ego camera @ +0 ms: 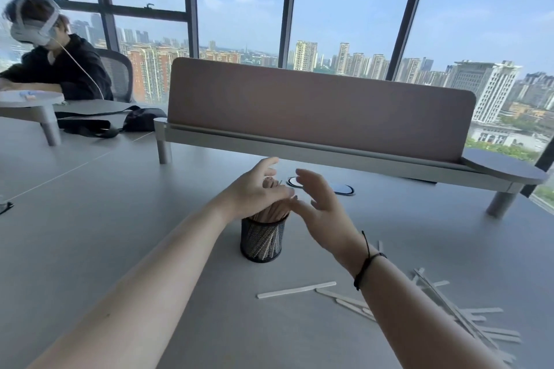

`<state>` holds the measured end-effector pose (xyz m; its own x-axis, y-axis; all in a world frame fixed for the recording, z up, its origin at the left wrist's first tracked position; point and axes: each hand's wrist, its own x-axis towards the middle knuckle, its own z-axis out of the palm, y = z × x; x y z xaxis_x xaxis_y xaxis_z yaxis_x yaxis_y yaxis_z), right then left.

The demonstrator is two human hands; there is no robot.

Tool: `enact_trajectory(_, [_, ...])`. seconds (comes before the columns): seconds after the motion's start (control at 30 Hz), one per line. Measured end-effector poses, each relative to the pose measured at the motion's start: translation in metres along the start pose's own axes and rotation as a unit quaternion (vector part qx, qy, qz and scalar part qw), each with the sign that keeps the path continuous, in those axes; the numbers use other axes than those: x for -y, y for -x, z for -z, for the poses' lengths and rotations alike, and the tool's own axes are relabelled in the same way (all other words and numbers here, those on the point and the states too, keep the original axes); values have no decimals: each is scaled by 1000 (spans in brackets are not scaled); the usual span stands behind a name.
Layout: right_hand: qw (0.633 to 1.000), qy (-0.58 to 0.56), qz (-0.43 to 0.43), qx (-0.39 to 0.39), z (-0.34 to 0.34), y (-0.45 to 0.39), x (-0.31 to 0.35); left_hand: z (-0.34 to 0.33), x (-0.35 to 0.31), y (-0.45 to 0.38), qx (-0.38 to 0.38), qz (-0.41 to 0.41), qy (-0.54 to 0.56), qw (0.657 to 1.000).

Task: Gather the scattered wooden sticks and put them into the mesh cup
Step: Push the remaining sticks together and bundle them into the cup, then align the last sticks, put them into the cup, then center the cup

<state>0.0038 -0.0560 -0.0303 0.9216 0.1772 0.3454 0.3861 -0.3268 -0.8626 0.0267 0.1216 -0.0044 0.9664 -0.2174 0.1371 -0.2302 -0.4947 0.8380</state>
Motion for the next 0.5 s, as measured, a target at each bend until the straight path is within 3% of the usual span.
enact_trajectory(0.17, [982, 169, -63, 50, 51, 60, -35, -17, 1, -6, -21, -3, -244, 970])
enact_trajectory(0.33, [943, 322, -73, 41, 113, 120, -51, -29, 9, -19, -102, 8, -207, 973])
enact_trajectory(0.5, [926, 369, -55, 54, 147, 160, -71, -30, 8, -21, -156, -6, -160, 975])
